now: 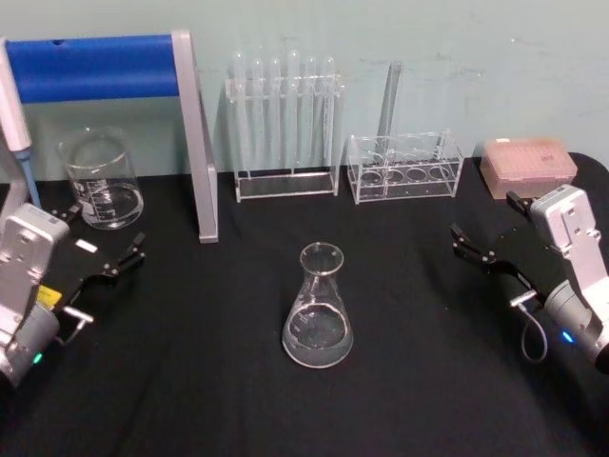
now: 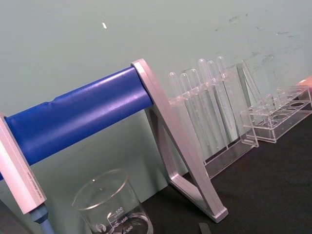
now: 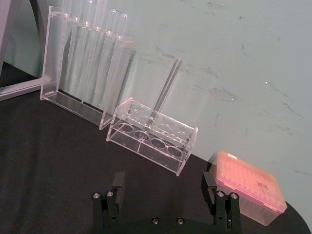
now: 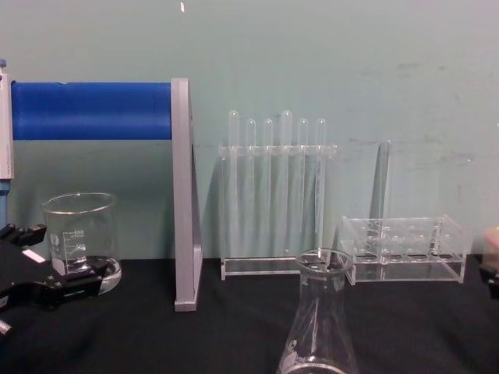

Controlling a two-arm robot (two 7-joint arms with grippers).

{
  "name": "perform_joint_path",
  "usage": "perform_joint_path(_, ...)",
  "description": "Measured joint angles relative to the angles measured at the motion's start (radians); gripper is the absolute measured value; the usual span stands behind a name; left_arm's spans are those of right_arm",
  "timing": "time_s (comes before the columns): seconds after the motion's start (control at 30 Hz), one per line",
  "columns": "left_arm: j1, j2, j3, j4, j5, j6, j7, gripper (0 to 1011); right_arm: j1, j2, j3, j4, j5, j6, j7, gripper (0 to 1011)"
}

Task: Grasp the erlenmeyer flask with one hand, shake it three times, then place it back.

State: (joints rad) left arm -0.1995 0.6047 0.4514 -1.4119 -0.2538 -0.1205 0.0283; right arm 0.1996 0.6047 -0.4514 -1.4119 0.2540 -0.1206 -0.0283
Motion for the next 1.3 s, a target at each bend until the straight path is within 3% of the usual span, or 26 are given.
perform_joint_path(0.87,0.0,0.0,0.0,0.0,0.0,0.0,0.0,1001,0.0,0.0,0.0,0.0,0.0,0.0,0.0,1000)
perform_joint_path(1.3,0.0,0.0,0.0,0.0,0.0,0.0,0.0,1001,-0.055,0.006,0.041,-0.051,0.023,-0.003,0.065,1000)
